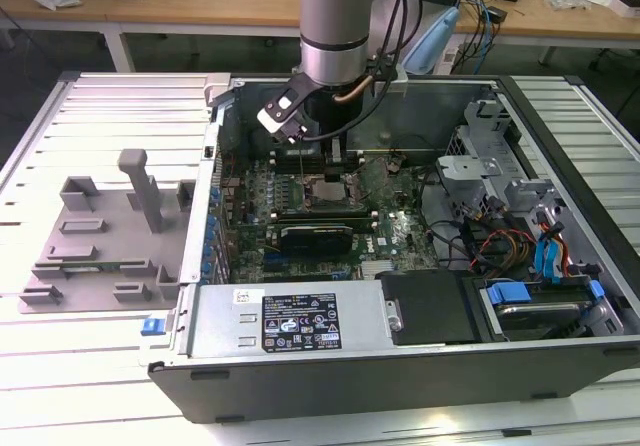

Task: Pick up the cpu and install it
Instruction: 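Place the cpu into insertion slot, then close the cpu cover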

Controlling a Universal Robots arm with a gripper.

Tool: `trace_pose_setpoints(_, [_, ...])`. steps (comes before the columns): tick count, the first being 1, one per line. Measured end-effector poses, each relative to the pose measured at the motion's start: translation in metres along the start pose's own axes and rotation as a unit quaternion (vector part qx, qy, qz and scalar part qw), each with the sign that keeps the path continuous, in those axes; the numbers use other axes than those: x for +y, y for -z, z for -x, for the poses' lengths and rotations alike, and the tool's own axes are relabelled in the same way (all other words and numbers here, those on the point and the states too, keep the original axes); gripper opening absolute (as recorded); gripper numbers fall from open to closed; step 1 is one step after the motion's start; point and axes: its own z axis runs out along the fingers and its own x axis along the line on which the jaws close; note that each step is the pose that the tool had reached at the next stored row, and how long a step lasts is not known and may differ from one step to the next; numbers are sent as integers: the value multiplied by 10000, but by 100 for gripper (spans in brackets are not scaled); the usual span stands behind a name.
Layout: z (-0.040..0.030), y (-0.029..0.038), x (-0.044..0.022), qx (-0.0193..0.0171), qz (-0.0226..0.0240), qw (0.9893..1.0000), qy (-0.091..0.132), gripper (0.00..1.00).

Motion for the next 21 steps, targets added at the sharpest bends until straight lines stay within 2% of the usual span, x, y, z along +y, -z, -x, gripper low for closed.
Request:
trace_pose_setpoints(2, [0,2,0,0,0,10000,0,11])
trace_pose_setpoints(21, [0,6,24,0,0,10000,-1,11])
